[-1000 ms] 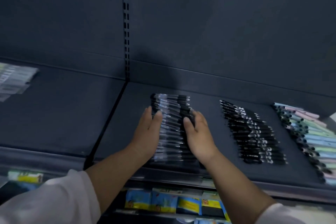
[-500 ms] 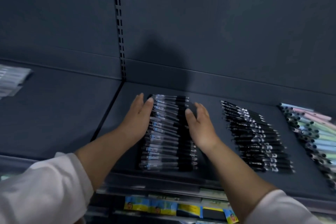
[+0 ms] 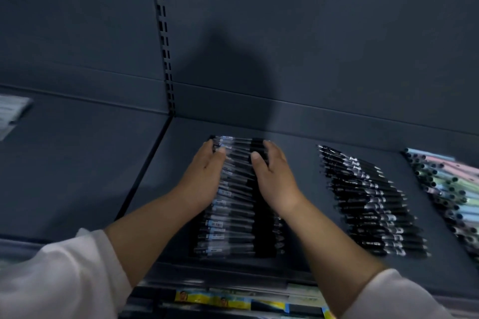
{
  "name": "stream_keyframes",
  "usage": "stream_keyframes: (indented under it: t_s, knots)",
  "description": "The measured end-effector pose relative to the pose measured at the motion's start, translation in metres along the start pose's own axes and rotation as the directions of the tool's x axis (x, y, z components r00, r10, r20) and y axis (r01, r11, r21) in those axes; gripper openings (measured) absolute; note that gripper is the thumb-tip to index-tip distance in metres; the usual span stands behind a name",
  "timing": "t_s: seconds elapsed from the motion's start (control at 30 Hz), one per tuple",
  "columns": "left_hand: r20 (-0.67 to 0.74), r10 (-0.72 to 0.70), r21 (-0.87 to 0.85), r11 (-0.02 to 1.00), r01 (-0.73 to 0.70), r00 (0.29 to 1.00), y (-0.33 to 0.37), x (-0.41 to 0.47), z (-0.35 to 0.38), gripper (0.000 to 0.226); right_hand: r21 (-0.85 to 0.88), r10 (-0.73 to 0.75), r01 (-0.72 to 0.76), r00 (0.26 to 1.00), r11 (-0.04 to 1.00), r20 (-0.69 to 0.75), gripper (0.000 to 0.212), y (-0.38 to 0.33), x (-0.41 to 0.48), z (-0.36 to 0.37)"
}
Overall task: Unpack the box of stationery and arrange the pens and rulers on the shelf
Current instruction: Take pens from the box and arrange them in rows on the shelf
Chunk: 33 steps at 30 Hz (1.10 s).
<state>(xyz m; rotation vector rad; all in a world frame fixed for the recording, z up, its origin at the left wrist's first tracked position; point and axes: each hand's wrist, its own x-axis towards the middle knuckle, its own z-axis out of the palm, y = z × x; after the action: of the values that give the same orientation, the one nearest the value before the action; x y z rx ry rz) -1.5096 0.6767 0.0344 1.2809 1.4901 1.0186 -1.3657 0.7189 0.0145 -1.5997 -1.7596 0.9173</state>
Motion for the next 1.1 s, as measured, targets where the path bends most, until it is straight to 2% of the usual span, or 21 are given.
stream_keyframes:
  t_s: [0.07, 0.17, 0.33, 0.47, 0.57, 0.63, 0.87, 1.0, 1.1]
  knots:
    - [-0.023, -0.005, 0.001, 1.0, 0.005, 1.0, -0.003, 0.006, -0.005, 0.05, 0.018, 0.007, -0.006, 0.998, 1.0, -0.058, 0.055, 0.002, 0.004, -0.002]
    - [-0.053, -0.051, 0.09, 0.994, 0.056, 0.997, -0.01, 0.026, -0.018, 0.058, -0.006, 0.033, -0.033, 0.994, 0.999, -0.105, 0.052, 0.006, 0.018, -0.01]
    - [0.038, -0.028, 0.272, 0.962, 0.017, 0.999, -0.01, 0.058, -0.025, 0.062, -0.116, 0.024, -0.022, 1.0, 0.993, 0.018, 0.052, 0.01, 0.044, -0.016]
    - [0.175, -0.041, 0.565, 0.822, -0.066, 0.984, -0.011, 0.074, -0.023, 0.061, -0.343, -0.009, 0.067, 0.986, 0.937, 0.168, 0.053, 0.011, 0.055, -0.017]
    - [0.243, -0.083, 0.693, 0.712, -0.113, 0.967, -0.009, 0.075, -0.02, 0.059, -0.42, -0.02, 0.104, 0.98, 0.902, 0.199, 0.051, 0.012, 0.053, -0.018]
    - [0.262, -0.074, 0.704, 0.697, -0.138, 0.962, -0.009, 0.071, -0.02, 0.059, -0.421, -0.04, 0.118, 0.981, 0.899, 0.189, 0.049, 0.012, 0.049, -0.019]
    - [0.239, -0.031, 0.648, 0.75, -0.136, 0.97, -0.004, 0.063, -0.029, 0.06, -0.451, -0.026, 0.099, 0.986, 0.887, 0.166, 0.048, -0.001, 0.044, -0.019]
    - [0.2, -0.008, 0.687, 0.714, -0.135, 0.98, -0.001, 0.054, -0.048, 0.062, -0.516, -0.058, 0.127, 0.987, 0.847, 0.148, 0.047, -0.017, 0.046, -0.017]
    - [0.157, 0.029, 0.741, 0.658, -0.137, 0.987, 0.004, 0.045, -0.073, 0.062, -0.51, -0.133, 0.2, 0.977, 0.836, 0.165, 0.048, -0.042, 0.048, -0.004]
